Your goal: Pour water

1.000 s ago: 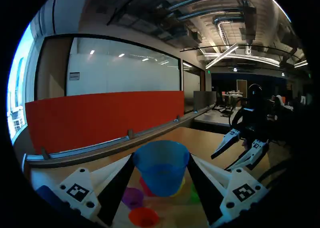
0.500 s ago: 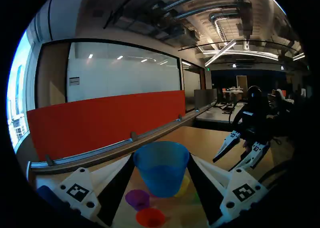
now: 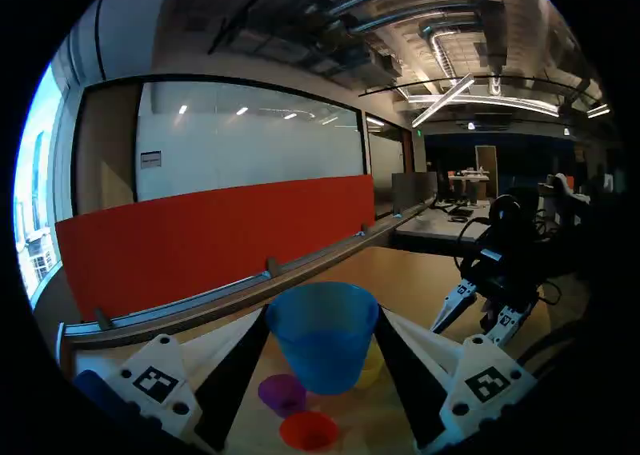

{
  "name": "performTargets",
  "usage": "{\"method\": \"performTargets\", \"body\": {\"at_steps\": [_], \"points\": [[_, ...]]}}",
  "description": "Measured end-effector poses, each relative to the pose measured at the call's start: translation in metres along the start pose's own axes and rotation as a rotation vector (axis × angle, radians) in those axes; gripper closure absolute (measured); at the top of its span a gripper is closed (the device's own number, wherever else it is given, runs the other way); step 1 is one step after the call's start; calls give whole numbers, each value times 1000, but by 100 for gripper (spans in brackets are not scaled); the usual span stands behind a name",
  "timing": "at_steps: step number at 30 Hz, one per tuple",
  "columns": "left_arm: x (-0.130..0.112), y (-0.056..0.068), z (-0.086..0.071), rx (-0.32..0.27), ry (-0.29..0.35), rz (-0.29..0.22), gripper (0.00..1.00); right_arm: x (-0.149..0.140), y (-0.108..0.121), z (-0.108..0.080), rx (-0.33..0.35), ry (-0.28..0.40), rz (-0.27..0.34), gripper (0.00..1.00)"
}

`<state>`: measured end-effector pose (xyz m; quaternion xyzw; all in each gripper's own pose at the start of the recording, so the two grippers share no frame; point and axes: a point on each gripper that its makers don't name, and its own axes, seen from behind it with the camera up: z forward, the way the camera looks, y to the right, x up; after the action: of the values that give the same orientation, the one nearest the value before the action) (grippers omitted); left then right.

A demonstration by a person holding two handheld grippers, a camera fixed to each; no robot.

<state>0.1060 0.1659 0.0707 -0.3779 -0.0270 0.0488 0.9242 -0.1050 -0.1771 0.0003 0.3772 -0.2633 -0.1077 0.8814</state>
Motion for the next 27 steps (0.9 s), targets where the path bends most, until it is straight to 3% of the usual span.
{"method": "performTargets", "body": {"at_steps": [22, 27], "points": [[-6, -6, -3, 9, -14, -4, 11, -15, 7, 44, 5, -24, -16, 1], [-6, -5, -5, 8, -16, -3, 11, -15, 4, 48, 14, -23, -22, 8]]}}
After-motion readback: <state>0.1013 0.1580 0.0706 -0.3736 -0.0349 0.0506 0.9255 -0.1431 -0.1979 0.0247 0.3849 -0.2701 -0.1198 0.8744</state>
